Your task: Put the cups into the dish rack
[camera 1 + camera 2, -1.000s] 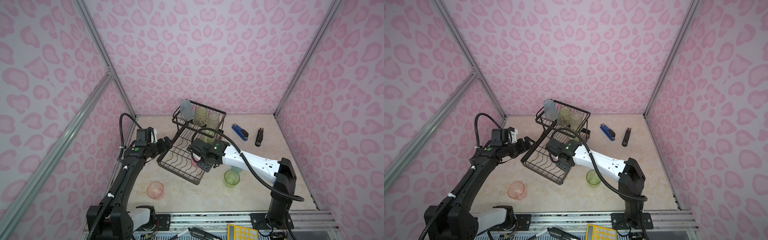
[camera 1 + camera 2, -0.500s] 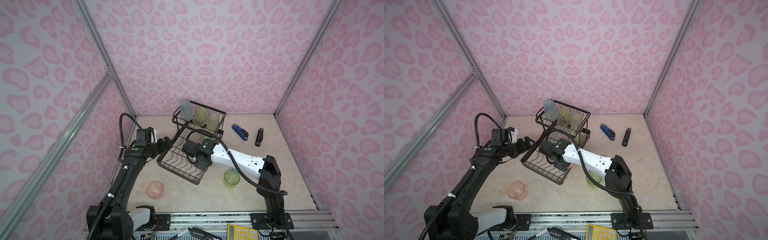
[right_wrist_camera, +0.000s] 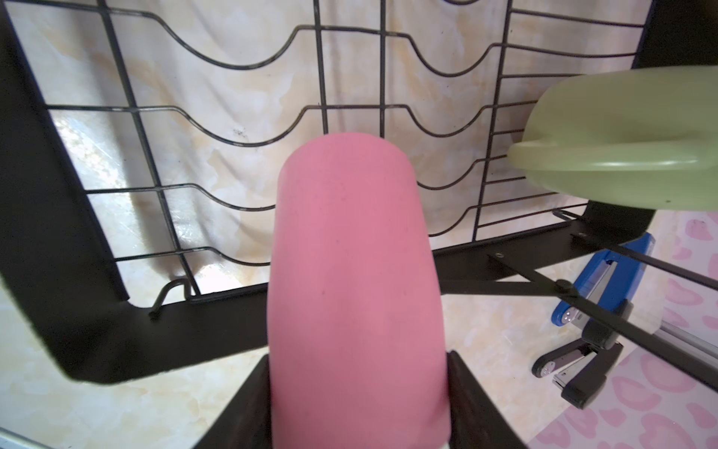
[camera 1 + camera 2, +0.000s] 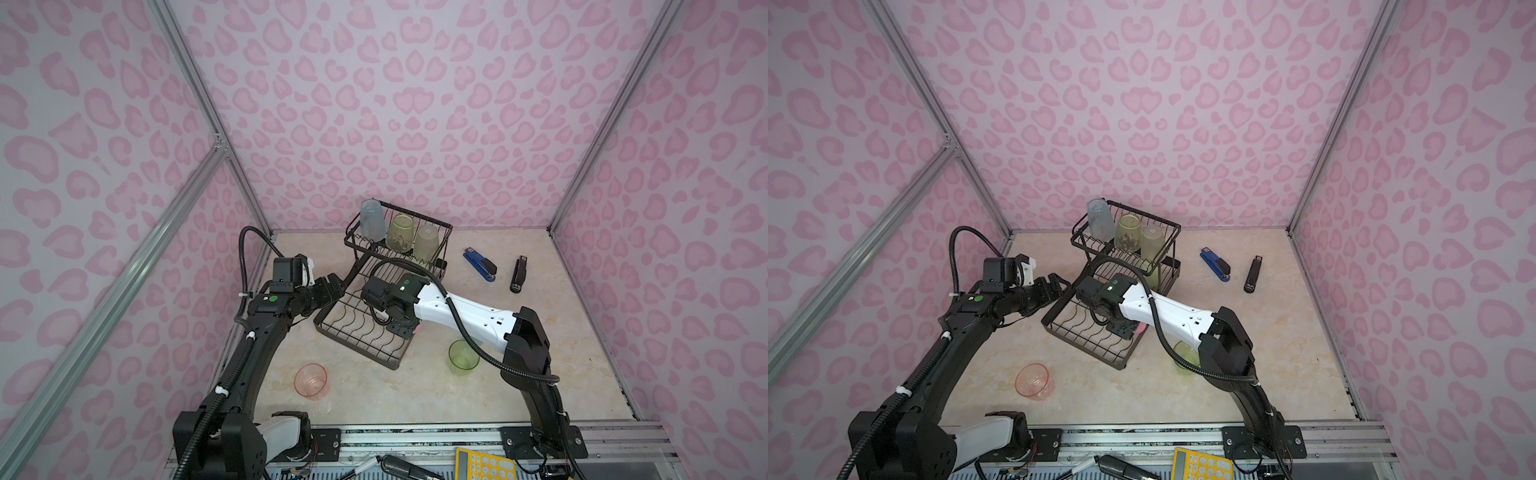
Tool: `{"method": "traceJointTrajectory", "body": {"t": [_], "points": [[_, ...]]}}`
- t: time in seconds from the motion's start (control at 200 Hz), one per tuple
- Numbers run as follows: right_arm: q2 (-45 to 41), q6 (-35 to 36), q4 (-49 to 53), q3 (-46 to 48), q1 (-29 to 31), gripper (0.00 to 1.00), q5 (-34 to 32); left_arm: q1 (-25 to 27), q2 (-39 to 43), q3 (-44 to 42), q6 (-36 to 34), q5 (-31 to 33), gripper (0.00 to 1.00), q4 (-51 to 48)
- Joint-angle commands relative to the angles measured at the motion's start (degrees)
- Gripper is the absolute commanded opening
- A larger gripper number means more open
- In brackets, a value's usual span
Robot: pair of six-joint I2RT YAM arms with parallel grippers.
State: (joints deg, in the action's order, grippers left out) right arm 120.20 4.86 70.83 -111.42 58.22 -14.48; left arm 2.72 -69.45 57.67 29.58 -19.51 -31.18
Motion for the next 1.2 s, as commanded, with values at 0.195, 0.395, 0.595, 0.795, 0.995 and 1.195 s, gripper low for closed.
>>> {"method": "traceJointTrajectory", "body": {"t": [0.195, 0.395, 0.595, 0.795, 0.995, 1.195], "points": [[3.0, 2.7, 2.2, -2.5, -0.5, 0.52, 2.4, -0.1, -0.2, 0.0, 0.0, -0.2, 0.93, 2.0], [3.8, 3.1, 1.6, -3.7, -1.1, 0.55, 3.6, -0.1, -0.2, 0.1, 0.0, -0.2, 0.94, 2.0], [4.0, 3.4, -0.5, -4.9, -1.4, 0.60, 5.8, -0.1, -0.2, 0.0, 0.0, -0.2, 0.93, 2.0], [4.9, 2.9, -2.9, -6.1, -2.0, 0.64, 6.2, -0.2, -0.2, 0.0, 0.0, 0.0, 0.93, 1.9], [4.9, 2.1, -5.7, -6.3, -2.6, 0.67, 6.8, -0.3, -0.2, 0.0, 0.0, 0.3, 0.93, 1.9], [2.7, 0.2, -9.2, -4.1, -3.6, 0.71, 5.9, -0.3, -0.2, 0.0, -0.1, 0.3, 0.93, 1.7]]}}
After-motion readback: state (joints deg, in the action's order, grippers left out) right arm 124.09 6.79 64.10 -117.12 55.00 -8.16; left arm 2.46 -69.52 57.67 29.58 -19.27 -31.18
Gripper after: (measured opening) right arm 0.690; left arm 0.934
